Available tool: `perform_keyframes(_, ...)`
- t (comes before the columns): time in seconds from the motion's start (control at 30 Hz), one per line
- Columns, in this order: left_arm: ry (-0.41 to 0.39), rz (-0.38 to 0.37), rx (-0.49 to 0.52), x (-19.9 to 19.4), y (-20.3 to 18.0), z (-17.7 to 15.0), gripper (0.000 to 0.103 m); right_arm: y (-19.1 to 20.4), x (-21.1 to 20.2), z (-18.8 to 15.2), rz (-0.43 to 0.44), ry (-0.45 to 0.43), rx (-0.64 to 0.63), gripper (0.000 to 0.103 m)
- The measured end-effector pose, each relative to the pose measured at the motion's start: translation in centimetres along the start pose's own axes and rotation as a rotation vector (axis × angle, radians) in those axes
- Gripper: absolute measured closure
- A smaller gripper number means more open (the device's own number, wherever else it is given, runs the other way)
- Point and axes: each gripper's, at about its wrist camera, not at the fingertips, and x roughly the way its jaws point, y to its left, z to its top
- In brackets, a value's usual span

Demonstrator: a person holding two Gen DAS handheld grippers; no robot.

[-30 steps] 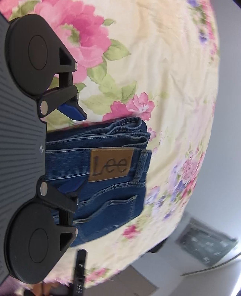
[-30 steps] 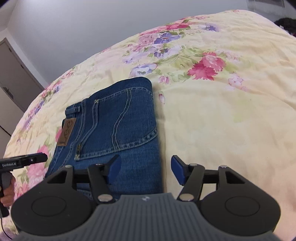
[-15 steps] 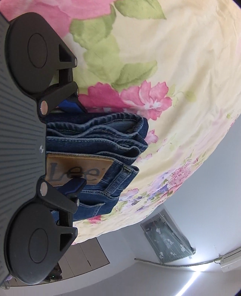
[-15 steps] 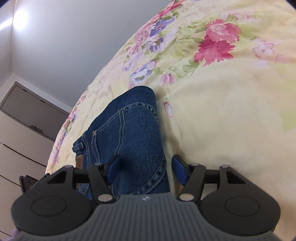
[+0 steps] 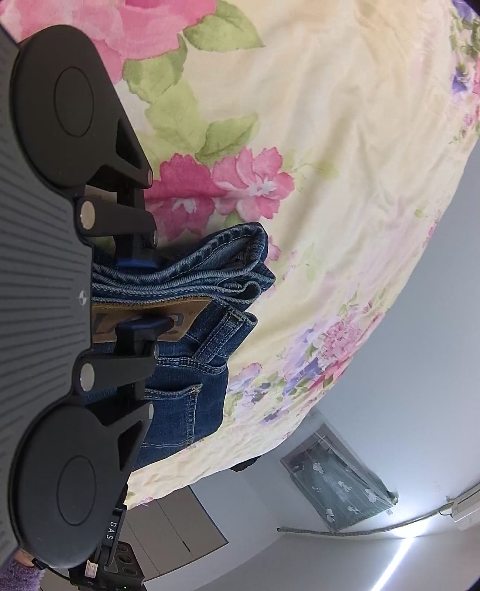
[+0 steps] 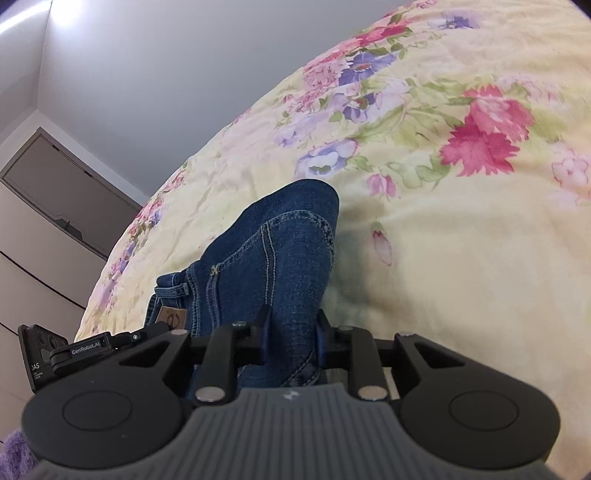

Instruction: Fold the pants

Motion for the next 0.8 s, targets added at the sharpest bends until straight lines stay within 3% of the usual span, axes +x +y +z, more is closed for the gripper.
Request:
perform_keyframes(0.17, -0.027, 0.018, 0.036, -4.3, -0.5, 1.6, 0.075, 3.7, -1.7, 0.1, 0.024, -0.004, -0.041, 0.086)
perform_keyframes(0.33, -0.057, 0.085, 0.085, -9.9, 0.7, 3.0, 0.075, 8.5, -0.8, -1.1, 0.08, 0.026, -0.082, 0.086)
perform_keyframes(0.6, -0.085, 0.206, 0.089, -17.2, 5.9, 4.2, 0.075, 16.5, 4.3, -4.8, 0.183, 0.092, -0.11, 0.086)
perform_keyframes(0.8, -0.096, 0.244, 0.059, -19.6, 10.5, 5.1, 0.075, 20.7, 8.7, -6.7, 0.225, 0.137, -0.12, 0.086)
